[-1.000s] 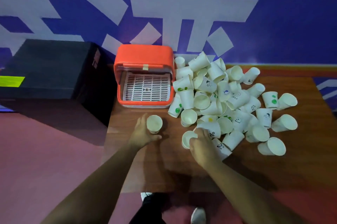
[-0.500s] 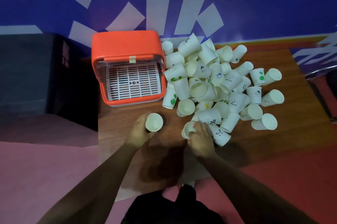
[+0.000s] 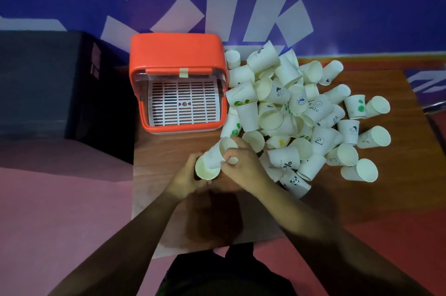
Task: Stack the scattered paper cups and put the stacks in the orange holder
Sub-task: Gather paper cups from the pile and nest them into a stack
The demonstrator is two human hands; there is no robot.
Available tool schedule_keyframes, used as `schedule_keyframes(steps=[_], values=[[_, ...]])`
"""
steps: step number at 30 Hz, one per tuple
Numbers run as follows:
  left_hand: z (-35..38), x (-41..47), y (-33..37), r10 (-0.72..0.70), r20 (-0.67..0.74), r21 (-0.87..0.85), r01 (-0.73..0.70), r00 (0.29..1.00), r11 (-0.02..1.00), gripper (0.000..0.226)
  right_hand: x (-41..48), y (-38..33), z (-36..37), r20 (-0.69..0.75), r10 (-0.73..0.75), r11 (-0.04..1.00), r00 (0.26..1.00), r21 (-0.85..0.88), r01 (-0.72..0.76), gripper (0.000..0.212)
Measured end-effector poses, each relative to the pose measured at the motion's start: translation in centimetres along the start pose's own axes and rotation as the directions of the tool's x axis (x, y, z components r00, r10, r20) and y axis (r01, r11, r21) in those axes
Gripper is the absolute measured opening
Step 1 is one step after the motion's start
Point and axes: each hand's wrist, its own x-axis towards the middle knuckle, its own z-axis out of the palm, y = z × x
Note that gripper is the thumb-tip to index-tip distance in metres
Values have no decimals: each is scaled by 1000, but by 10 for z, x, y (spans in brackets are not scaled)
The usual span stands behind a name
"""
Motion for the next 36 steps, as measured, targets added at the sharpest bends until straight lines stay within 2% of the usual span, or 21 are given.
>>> schedule_keyframes(steps=[2,4,6,9,14,17,19,22,24,27,29,31,33,36], values=[[-1,-2,-2,2,-12,-49,-3,1000,999,70,2,2,4,61,-92,993,994,-67,96,7],[-3,-4,-4,3,-27,-101,-5,1000,995,74,3,6,8,95,-184,976,978,-99,194,34],[-6,-6,-2,4,-43,-140,-10,999,990,77,5,7,10,133,-180,968,975,-151,199,64],[-14,-2,-2,-6,-60,-153,-3,998,988,75,11,3,21,195,-142,961,971,-209,182,85],[-29,0,-13,-52,-9,-185,50,999,982,62,27,5,45,235,-166,943,958,-246,223,77],[-27,-8,-8,-122,-21,-171,117,992,978,60,32,11,49,268,-158,959,950,-189,213,77],[-20,-18,0,-195,-110,-169,175,975,970,50,28,15,38,211,-138,978,968,-127,167,74],[0,-43,13,-305,-275,-72,297,912,952,19,10,32,4,90,-106,989,990,-97,114,64],[18,-59,17,-337,-196,-43,336,921,941,11,-6,53,-21,-22,-83,991,996,-111,80,53],[49,-63,40,-275,1,41,275,961,961,10,-26,92,-53,-218,36,984,975,-163,-72,42],[70,-46,64,-183,60,79,178,981,981,7,-35,112,-70,-332,120,970,936,-161,-181,40],[90,-22,91,-101,6,84,101,995,991,14,-40,127,-81,-413,147,951,899,-190,-243,40],[105,3,115,-10,-156,139,32,988,990,30,-41,135,-86,-448,184,932,875,-204,-301,46],[117,34,142,69,-350,255,24,934,967,61,-36,141,-87,-387,351,894,853,-134,-428,51]])
